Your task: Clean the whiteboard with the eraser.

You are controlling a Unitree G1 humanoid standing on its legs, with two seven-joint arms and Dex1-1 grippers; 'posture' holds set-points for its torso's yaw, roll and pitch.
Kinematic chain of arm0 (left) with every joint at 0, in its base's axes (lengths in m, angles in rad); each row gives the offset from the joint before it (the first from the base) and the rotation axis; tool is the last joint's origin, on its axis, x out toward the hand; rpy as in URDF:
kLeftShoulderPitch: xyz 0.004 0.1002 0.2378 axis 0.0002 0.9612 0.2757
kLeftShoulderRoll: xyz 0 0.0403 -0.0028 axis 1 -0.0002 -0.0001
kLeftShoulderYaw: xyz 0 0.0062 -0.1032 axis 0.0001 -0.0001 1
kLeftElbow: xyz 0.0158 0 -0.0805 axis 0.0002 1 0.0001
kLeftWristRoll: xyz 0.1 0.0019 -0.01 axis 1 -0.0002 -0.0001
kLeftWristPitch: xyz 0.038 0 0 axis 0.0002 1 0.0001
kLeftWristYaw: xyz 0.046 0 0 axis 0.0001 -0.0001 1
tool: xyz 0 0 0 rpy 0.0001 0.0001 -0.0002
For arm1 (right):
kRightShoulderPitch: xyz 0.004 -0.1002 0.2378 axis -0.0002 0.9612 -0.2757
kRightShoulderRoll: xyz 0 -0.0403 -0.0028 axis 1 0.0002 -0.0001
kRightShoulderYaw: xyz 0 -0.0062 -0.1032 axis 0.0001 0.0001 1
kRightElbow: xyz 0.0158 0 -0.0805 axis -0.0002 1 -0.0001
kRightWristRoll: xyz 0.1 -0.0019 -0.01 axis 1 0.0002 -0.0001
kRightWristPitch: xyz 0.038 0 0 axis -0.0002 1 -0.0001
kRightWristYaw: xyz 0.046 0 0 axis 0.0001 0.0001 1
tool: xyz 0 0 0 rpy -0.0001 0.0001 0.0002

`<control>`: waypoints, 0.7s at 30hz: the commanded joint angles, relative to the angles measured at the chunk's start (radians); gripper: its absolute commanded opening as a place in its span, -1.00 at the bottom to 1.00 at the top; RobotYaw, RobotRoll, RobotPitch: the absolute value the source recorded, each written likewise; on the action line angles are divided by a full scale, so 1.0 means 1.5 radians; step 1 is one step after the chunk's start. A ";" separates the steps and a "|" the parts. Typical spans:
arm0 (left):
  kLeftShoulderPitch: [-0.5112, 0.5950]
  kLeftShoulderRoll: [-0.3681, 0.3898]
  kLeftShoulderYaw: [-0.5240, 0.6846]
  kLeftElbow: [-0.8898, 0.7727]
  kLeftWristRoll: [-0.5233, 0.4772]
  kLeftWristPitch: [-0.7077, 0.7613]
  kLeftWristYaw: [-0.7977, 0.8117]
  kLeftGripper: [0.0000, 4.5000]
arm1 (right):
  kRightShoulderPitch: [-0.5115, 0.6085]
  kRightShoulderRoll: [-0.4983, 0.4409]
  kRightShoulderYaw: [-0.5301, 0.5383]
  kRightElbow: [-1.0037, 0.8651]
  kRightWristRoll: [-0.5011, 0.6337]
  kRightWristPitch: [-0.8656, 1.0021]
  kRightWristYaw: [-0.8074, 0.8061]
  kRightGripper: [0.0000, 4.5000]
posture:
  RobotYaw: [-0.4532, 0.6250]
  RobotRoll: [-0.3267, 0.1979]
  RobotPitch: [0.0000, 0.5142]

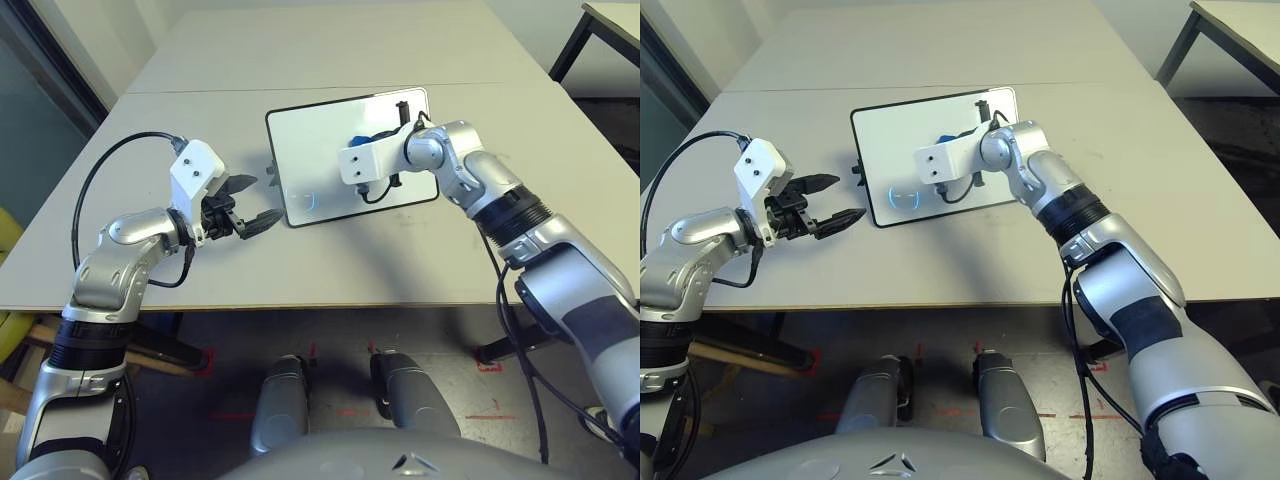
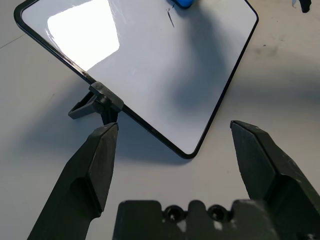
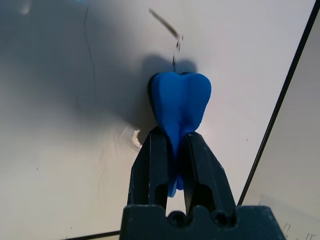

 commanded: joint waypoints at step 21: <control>0.000 0.009 0.011 0.005 0.005 0.015 0.000 1.00 | -0.001 0.070 0.010 0.008 -0.002 0.011 -0.002 -0.91 | -0.36 0.25 -0.58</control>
